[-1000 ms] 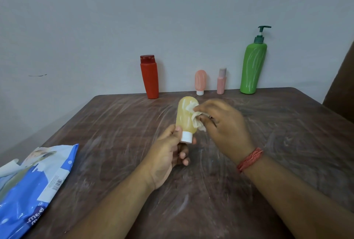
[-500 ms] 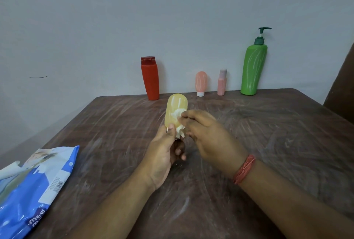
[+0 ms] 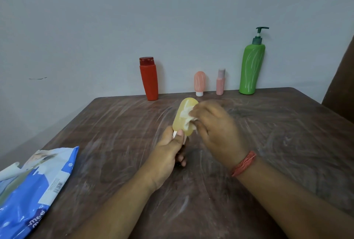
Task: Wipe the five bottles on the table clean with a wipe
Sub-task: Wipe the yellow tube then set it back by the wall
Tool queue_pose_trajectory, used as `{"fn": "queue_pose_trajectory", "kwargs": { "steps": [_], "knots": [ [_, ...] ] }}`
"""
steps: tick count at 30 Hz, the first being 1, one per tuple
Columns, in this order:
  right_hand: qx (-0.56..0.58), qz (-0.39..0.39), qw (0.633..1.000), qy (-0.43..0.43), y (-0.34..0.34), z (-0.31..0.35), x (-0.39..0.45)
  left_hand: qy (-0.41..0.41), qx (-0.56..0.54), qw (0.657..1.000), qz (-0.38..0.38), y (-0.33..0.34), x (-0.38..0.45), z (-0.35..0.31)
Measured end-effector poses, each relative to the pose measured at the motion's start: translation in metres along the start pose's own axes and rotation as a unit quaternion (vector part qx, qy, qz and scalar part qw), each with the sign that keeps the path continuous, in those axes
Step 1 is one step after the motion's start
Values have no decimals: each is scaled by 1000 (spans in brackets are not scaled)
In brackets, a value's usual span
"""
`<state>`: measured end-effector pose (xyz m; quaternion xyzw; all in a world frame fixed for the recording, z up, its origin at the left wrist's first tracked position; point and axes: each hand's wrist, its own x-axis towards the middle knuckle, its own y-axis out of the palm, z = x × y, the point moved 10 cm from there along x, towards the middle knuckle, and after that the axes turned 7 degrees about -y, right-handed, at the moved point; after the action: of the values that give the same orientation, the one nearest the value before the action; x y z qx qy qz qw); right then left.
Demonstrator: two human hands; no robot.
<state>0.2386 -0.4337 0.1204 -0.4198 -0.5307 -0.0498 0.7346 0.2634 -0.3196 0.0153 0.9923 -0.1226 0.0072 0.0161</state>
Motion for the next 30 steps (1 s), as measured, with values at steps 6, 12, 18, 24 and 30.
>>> {"fn": "queue_pose_trajectory", "kwargs": {
  "steps": [6, 12, 18, 24, 30],
  "knots": [
    [-4, -36, 997, 71, -14, -25, -7, 23, 167, 986, -3, 6, -3, -2],
    [-26, 17, 999, -42, 5, 8, 0, 49, 194, 978, -52, -6, -6, -15],
    [-43, -7, 999, 25, -10, -22, -5, 53, 258, 963, -52, 4, -4, -11],
    [8, 75, 990, -115, 16, 23, -4, 55, 241, 966, -73, -12, -3, -14],
    [-9, 36, 998, -49, -1, 0, -4, 57, 277, 959, -26, 6, -3, -13]
  ]
}}
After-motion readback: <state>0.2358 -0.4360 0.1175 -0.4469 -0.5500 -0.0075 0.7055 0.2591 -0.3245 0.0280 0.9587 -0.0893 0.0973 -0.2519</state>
